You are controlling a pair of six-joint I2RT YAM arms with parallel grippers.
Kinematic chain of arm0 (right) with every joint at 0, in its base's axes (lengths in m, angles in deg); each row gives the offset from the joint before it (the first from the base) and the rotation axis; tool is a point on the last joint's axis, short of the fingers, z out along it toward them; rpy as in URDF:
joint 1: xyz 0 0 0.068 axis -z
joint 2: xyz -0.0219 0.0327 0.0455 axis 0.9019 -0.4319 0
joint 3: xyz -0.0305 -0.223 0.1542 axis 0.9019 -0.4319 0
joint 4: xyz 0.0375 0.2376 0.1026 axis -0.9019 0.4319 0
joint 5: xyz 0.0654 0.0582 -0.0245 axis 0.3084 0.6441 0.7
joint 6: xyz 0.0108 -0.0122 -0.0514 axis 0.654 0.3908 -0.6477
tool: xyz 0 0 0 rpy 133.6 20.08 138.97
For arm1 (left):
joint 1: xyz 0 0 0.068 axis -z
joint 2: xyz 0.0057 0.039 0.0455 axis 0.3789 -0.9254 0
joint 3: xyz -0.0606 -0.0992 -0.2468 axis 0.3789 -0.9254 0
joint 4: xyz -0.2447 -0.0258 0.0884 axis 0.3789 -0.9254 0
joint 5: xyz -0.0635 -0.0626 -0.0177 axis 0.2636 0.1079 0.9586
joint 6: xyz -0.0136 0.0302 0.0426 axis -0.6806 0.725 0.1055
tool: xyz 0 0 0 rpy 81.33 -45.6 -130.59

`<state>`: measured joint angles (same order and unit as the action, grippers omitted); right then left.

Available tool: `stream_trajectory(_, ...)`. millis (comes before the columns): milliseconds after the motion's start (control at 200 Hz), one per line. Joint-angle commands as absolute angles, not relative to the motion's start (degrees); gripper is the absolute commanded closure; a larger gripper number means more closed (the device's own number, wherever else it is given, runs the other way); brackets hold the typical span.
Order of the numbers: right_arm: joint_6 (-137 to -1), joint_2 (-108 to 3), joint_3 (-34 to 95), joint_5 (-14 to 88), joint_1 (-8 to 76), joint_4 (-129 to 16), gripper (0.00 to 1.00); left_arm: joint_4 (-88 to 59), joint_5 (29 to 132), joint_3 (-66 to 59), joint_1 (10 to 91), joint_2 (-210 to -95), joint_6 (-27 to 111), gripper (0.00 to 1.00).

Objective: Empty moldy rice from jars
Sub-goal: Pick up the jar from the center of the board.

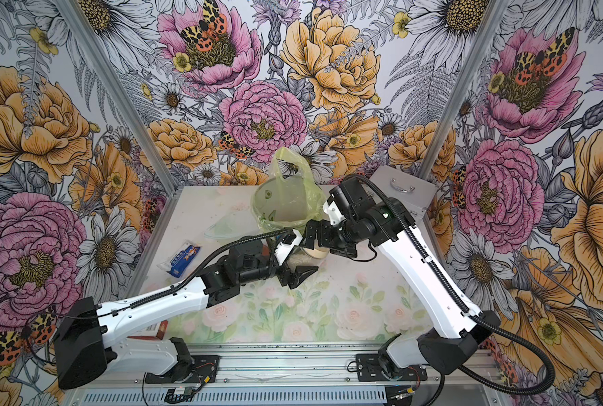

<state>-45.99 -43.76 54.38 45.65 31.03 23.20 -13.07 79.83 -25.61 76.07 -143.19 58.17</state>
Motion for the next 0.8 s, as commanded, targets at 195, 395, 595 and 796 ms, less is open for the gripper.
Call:
stream_trajectory(195,-48.2,-39.0,50.9,52.9,29.5,14.2,0.01,-10.9,78.7,-25.6,74.8,-140.5,57.6,1.0)
stream_trajectory(395,-49.3,-37.0,48.5,50.0,29.7,13.8,0.01,-10.2,78.5,-25.5,74.8,-139.2,57.3,1.0)
stream_trajectory(595,-49.4,-33.8,46.9,46.2,30.7,13.6,0.0,-9.8,78.3,-25.6,74.5,-137.8,56.5,1.0)
stream_trajectory(796,-48.5,-32.1,45.9,42.4,31.5,12.4,0.0,-8.7,79.8,-25.8,73.8,-136.0,55.4,1.0)
